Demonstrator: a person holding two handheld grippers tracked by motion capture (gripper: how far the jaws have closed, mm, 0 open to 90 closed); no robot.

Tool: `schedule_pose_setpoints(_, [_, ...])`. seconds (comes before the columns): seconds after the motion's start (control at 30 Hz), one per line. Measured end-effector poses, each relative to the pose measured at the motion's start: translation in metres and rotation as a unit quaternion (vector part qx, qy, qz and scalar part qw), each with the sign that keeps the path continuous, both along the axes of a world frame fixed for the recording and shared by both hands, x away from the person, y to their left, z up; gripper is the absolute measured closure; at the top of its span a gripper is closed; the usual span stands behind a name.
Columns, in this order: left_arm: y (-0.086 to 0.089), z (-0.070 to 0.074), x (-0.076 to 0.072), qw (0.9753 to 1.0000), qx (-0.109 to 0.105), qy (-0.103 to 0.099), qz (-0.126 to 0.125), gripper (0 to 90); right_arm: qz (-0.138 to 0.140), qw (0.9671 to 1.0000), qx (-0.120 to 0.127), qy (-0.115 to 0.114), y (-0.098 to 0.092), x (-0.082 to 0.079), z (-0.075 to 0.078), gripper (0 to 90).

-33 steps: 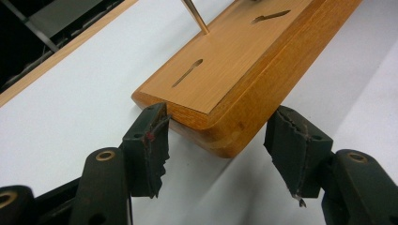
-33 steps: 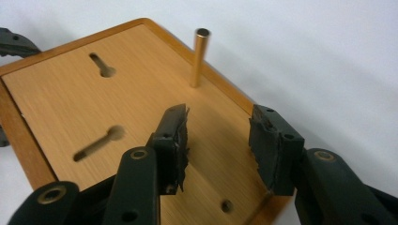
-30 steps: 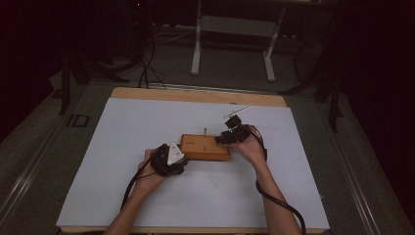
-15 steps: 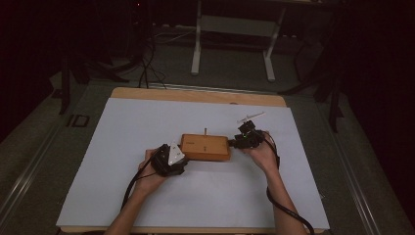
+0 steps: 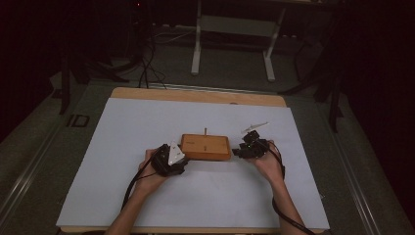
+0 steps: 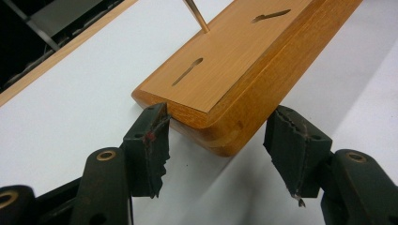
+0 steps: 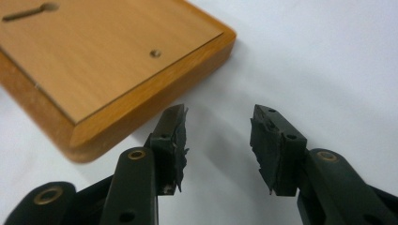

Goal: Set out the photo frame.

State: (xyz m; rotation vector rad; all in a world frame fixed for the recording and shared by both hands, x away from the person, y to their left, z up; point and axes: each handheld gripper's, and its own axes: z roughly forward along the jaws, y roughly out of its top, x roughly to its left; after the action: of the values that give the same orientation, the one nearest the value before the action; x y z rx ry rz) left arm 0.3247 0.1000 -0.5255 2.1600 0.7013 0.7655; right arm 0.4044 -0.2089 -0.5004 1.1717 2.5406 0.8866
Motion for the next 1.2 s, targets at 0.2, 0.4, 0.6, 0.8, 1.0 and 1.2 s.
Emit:
schedule_pose_setpoints(0.2, [0.000, 0.000, 0.000, 1.0000, 0.001, 0.000, 0.000, 41.0, 0.016, 0.9999, 0.003, 0.002, 0.003, -0.009, -0.005, 54.3])
schedule_pose_setpoints(0.4, [0.000, 0.000, 0.000, 1.0000, 0.001, 0.000, 0.001, 41.1, 0.037, 0.9993, 0.003, -0.003, 0.005, -0.018, -0.013, 52.5])
schedule_pose_setpoints(0.6, [-0.001, 0.000, 0.000, 1.0000, 0.002, 0.000, 0.001, 41.1, 0.068, 0.9974, 0.013, -0.022, 0.010, -0.028, -0.018, 46.8])
schedule_pose_setpoints(0.8, [-0.001, 0.001, 0.000, 1.0000, 0.001, 0.001, 0.001, 41.1, 0.085, 0.9953, 0.021, -0.041, 0.016, -0.032, -0.017, 39.6])
schedule_pose_setpoints(1.0, [-0.001, 0.001, 0.001, 1.0000, 0.001, 0.002, 0.002, 41.1, 0.086, 0.9934, 0.028, -0.070, 0.019, -0.032, -0.015, 30.6])
schedule_pose_setpoints(1.2, [-0.002, 0.000, 0.001, 1.0000, 0.002, 0.003, 0.003, 41.1, 0.101, 0.9887, 0.020, -0.110, 0.024, -0.034, -0.016, 25.8])
